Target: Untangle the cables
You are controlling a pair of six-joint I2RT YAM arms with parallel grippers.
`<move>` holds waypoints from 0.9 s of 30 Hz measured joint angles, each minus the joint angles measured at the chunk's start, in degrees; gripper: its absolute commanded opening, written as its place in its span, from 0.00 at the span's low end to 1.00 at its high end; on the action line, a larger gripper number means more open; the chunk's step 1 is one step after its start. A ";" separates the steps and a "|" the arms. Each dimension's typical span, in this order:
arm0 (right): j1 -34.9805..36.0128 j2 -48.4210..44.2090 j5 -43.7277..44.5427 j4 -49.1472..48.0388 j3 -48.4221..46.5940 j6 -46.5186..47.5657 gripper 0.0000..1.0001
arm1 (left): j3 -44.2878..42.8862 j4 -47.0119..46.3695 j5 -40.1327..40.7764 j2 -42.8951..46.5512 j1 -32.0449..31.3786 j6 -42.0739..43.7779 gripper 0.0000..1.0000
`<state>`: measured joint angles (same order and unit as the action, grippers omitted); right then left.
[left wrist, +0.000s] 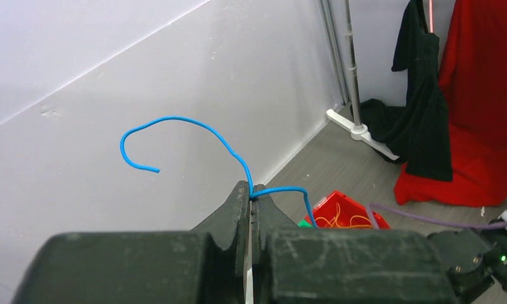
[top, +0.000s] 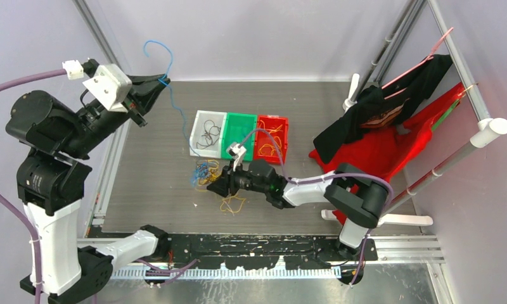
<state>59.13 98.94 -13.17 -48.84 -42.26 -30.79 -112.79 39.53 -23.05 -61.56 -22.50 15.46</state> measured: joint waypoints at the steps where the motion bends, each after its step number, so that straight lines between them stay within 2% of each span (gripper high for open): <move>1: 0.00 -1.11 -0.15 1.18 0.33 0.02 0.48 | 0.59 -0.22 0.09 0.48 0.00 0.20 0.00; 6: 0.20 -15.50 0.22 10.34 0.79 2.75 0.62 | 7.54 -0.31 0.66 4.28 0.00 2.64 0.00; 9: 0.52 -25.62 1.49 14.93 -0.85 6.29 0.66 | 10.40 -0.24 0.68 5.95 0.00 3.69 0.00; 12: 0.55 -30.56 1.46 17.75 -4.94 10.08 0.68 | 11.13 -0.24 0.28 6.19 0.00 4.44 0.00; 15: 0.55 -29.73 0.33 19.85 -10.12 13.27 0.68 | 11.08 0.13 -1.44 5.90 0.00 4.48 0.00; 22: 0.55 -20.65 -3.06 22.32 -17.66 16.57 0.66 | 10.54 1.49 -3.85 5.03 0.00 4.22 0.00; 24: 0.55 -17.92 -3.89 22.51 -18.91 16.90 0.63 | 10.54 1.49 -4.02 5.01 0.00 4.13 0.00; 27: 0.55 -14.19 -4.76 23.15 -20.61 16.87 0.52 | 10.56 0.96 -4.00 5.18 0.00 3.50 0.00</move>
<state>59.68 84.75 -17.93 -25.69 -62.87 -13.91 -102.24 40.49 -27.05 -56.38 -22.50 18.96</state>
